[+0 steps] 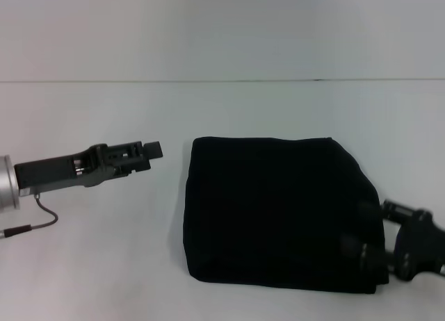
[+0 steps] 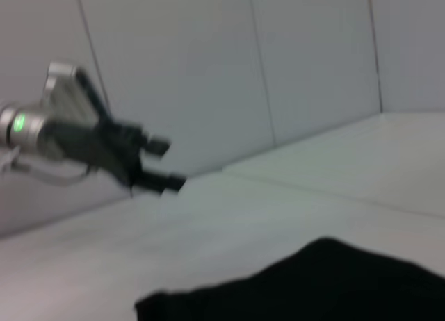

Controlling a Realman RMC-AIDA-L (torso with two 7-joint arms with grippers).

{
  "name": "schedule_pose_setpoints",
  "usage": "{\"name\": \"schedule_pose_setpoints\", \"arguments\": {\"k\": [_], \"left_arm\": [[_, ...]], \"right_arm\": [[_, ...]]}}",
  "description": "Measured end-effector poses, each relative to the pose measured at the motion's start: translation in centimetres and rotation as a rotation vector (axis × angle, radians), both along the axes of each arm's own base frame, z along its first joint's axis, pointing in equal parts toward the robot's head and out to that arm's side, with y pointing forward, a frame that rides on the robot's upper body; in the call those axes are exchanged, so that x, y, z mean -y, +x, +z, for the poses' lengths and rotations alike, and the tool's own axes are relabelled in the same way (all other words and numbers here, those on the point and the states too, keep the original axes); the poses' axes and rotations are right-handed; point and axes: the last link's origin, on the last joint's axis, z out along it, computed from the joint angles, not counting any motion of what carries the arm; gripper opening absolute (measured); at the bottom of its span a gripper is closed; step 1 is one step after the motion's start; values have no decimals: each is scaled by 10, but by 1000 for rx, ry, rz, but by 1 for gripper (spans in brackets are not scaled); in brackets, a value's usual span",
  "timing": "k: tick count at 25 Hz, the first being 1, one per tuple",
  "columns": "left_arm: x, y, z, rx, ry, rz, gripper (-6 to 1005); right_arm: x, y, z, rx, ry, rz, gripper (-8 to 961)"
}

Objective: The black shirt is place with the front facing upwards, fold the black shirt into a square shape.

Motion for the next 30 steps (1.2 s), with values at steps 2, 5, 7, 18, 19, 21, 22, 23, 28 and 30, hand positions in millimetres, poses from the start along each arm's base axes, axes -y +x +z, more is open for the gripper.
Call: {"name": "schedule_pose_setpoints", "arguments": {"k": [2, 5, 7, 18, 19, 21, 22, 23, 28, 30], "left_arm": [[-2, 0, 0, 0, -5, 23, 632], [-5, -3, -4, -21, -24, 66, 633], [-6, -5, -8, -44, -49, 96, 633], [-24, 2, -26, -165, -161, 192, 636], [-26, 4, -27, -186, -177, 198, 636], [-31, 8, -29, -223, -203, 200, 636], [-33, 11, -30, -239, -211, 196, 636], [-36, 13, -32, -255, -215, 194, 636], [-44, 16, -45, -307, -210, 208, 637], [-46, 18, -49, -321, -214, 207, 637]], "right_arm": [[4, 5, -9, 38, -7, -1, 758], [6, 14, -18, 84, -10, -32, 758], [7, 18, -21, 104, -6, -45, 758], [11, 14, -9, 115, 37, 60, 761], [13, 13, -8, 117, 43, 82, 762], [18, 13, -6, 124, 54, 123, 762], [21, 14, -6, 130, 58, 133, 763], [23, 15, -7, 134, 60, 139, 763], [28, 19, -12, 153, 54, 129, 765], [29, 20, -13, 151, 52, 126, 766]]}}
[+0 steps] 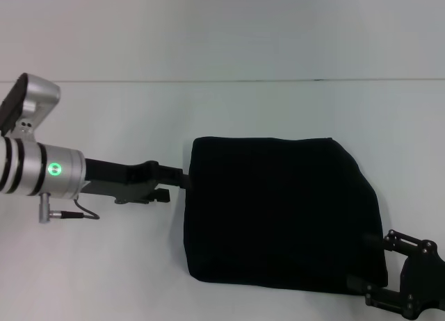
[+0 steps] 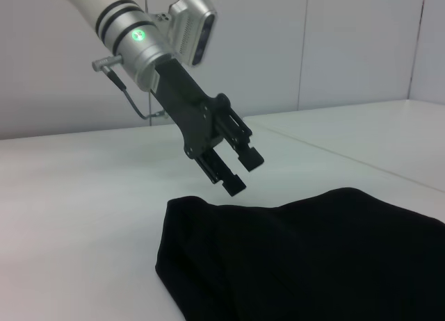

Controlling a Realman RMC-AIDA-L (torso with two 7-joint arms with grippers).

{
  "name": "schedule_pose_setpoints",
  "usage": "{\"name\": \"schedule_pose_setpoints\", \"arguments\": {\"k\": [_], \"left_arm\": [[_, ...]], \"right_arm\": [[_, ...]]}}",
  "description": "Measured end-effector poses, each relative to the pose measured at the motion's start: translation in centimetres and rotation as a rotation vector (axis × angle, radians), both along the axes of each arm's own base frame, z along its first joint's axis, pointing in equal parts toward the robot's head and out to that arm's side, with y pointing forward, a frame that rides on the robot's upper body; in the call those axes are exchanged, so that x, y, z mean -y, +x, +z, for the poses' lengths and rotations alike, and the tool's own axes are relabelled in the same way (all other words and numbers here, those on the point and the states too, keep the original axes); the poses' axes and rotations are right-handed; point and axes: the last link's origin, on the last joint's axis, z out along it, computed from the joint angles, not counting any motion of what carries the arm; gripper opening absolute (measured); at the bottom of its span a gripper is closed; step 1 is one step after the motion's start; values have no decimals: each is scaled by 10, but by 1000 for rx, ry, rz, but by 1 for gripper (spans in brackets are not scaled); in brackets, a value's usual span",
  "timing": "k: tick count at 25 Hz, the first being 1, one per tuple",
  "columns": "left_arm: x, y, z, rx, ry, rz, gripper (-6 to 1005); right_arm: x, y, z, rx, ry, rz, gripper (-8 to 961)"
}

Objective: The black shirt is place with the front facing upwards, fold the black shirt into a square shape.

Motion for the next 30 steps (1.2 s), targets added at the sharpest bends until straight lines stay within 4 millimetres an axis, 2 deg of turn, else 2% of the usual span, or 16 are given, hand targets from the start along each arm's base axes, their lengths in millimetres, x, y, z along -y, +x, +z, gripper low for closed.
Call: {"name": "schedule_pose_setpoints", "arguments": {"k": [15, 21, 30], "left_arm": [[0, 8, -24, -38, -10, -12, 638], [0, 18, -35, -35, -24, -31, 639], [-2, 27, -39, -3, -4, -39, 635]], "right_arm": [[2, 1, -4, 6, -14, -10, 768], [2, 1, -5, 8, -18, -8, 769], [2, 1, -5, 7, -15, -10, 768]]}}
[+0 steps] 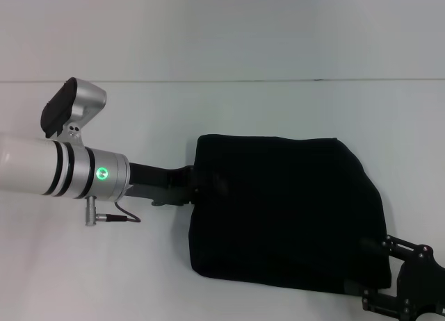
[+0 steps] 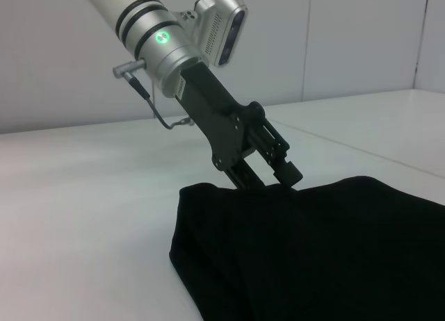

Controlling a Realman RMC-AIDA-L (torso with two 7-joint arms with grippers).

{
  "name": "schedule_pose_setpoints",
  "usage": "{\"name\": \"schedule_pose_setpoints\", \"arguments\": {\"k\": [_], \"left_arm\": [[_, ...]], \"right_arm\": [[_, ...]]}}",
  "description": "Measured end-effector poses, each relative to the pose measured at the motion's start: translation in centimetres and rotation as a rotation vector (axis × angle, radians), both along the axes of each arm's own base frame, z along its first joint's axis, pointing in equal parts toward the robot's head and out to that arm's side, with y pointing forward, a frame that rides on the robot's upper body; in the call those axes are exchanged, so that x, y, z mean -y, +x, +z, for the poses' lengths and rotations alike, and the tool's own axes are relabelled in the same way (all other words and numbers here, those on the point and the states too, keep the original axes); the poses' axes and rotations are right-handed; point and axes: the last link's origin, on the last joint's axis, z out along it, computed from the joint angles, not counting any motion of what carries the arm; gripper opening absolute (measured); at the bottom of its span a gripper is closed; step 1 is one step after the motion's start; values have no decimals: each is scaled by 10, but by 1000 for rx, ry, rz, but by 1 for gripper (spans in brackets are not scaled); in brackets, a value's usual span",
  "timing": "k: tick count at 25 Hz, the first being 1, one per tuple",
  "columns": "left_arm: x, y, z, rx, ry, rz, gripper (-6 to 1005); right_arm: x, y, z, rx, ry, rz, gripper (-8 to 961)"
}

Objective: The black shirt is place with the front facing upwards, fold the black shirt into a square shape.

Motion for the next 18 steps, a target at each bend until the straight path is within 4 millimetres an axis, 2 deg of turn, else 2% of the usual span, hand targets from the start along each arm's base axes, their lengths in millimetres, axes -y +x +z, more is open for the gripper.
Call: {"name": "schedule_pose_setpoints", "arguments": {"k": [4, 10, 15, 18], "left_arm": [[2, 0, -3, -6, 3, -27, 620], [1, -1, -4, -10, 12, -26, 493], [1, -1, -5, -9, 13, -23, 265], [2, -1, -5, -7, 13, -23, 208]], "right_arm": [[0, 0, 0, -2, 2, -3, 769], [0, 0, 1, -7, 2, -4, 769], [0, -1, 1, -12, 2, -3, 768], [-1, -1, 1, -13, 3, -3, 768]]}}
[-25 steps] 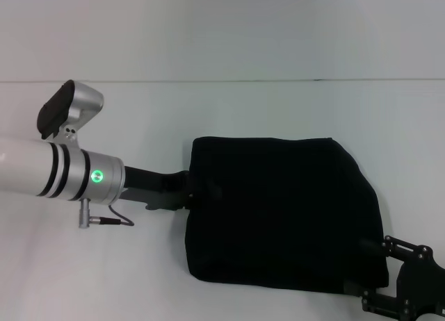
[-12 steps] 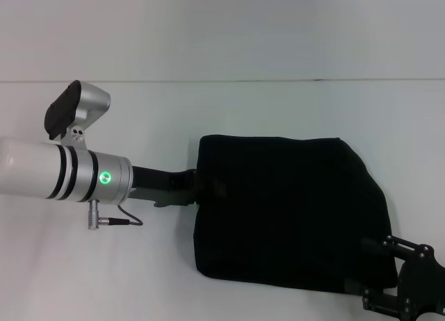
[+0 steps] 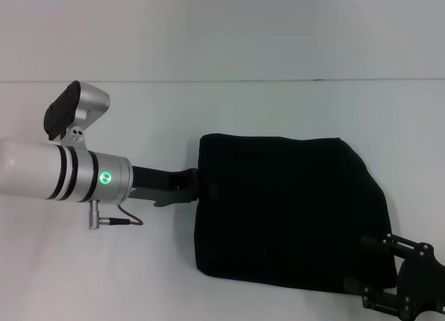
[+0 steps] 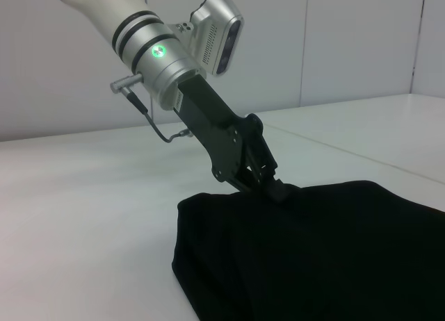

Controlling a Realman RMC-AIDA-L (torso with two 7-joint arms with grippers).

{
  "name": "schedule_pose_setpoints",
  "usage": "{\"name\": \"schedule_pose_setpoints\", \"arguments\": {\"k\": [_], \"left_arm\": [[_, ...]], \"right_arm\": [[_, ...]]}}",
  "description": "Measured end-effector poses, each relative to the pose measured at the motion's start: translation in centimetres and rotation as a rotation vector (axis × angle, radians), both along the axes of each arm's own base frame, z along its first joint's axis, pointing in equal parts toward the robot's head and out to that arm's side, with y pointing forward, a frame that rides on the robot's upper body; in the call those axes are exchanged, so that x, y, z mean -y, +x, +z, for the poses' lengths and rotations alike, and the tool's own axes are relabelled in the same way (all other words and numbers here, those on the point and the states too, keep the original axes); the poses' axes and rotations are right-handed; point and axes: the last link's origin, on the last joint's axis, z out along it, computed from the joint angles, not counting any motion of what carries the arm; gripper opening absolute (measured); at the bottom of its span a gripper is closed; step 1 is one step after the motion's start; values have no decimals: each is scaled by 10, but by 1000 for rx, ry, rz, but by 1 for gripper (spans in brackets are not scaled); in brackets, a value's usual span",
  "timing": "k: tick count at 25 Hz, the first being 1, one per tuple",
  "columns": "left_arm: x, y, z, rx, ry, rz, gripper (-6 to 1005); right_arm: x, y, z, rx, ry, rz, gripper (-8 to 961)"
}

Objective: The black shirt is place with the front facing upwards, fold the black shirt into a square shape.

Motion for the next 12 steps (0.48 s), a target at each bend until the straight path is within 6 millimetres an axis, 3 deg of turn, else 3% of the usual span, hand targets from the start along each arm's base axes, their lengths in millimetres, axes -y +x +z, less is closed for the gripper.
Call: {"name": "schedule_pose_setpoints", "arguments": {"k": [6, 12], "left_arm": [[-6, 6, 0, 5, 23, -8, 95], [-24, 18, 4, -13, 94, -34, 89]], "right_arm": [[-1, 0, 1, -2, 5, -1, 766], [-1, 0, 1, -3, 7, -2, 764]]}}
